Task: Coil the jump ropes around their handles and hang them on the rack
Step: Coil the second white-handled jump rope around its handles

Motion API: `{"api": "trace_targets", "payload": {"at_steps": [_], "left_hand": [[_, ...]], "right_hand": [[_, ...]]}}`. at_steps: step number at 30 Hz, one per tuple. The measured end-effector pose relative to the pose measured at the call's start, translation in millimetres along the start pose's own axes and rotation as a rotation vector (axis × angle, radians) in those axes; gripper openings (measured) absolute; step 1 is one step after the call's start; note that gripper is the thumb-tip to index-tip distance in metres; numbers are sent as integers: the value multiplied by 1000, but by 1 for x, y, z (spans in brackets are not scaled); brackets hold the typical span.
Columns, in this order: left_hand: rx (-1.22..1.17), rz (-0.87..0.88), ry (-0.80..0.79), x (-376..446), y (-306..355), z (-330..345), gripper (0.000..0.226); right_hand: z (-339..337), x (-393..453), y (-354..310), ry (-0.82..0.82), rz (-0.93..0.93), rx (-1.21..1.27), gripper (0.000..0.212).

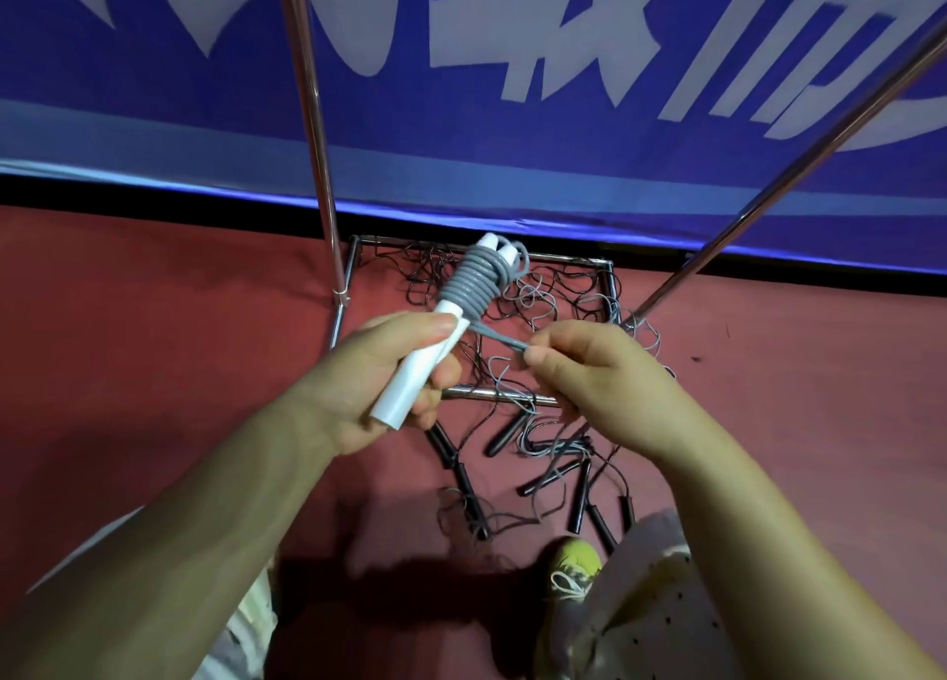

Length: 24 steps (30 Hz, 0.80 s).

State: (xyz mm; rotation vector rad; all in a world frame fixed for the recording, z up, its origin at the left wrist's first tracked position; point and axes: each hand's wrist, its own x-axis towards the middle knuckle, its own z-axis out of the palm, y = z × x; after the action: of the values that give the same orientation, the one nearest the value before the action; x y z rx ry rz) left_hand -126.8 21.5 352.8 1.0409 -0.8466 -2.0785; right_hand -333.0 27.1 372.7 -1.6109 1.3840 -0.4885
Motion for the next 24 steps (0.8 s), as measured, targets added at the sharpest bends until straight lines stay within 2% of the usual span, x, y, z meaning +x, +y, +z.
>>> {"api": "trace_targets", "payload": {"at_steps": [1, 3, 4, 6, 7, 8, 9, 10, 11, 13, 16, 19, 22, 24], "left_hand": [[14, 1, 12, 1, 0, 1, 27], [-33, -4, 3, 1, 0, 2, 31], [-80, -6, -15, 1, 1, 2, 32], [-174, -1, -58, 0, 6, 2, 28], [-217, 4, -87, 0, 8, 1, 29], [-249, 6, -123, 1, 9, -1, 43], [-261, 1, -154, 1, 10, -3, 56], [-262, -4, -192, 2, 10, -6, 62], [-256, -10, -230, 1, 10, -7, 62], [-251, -13, -311, 0, 10, -9, 58], [-253, -13, -363, -1, 9, -10, 55], [-228, -19, -374, -4, 9, -11, 52], [-186, -19, -326, -6, 11, -13, 56], [-97, -13, -219, -6, 13, -14, 40]], "right_hand": [[1, 1, 5, 64, -68, -141, 21], [6, 3, 11, 295, -259, -450, 15], [11, 4, 14, 398, -362, -579, 21], [21, 4, 20, 460, -523, -624, 30], [27, 2, 19, 388, -517, -502, 29], [30, -1, 15, 268, -435, -257, 25], [31, -3, 11, 105, -303, 76, 21], [31, -4, 8, -62, -169, 417, 18], [30, -4, 8, -191, -86, 653, 18], [27, 2, 10, -329, 3, 886, 38], [23, 9, 6, -496, 41, 1040, 37], [24, 13, 6, -636, 44, 1039, 29], [25, 13, 8, -582, 74, 1017, 37], [26, 11, 6, -518, 96, 972, 43]]}}
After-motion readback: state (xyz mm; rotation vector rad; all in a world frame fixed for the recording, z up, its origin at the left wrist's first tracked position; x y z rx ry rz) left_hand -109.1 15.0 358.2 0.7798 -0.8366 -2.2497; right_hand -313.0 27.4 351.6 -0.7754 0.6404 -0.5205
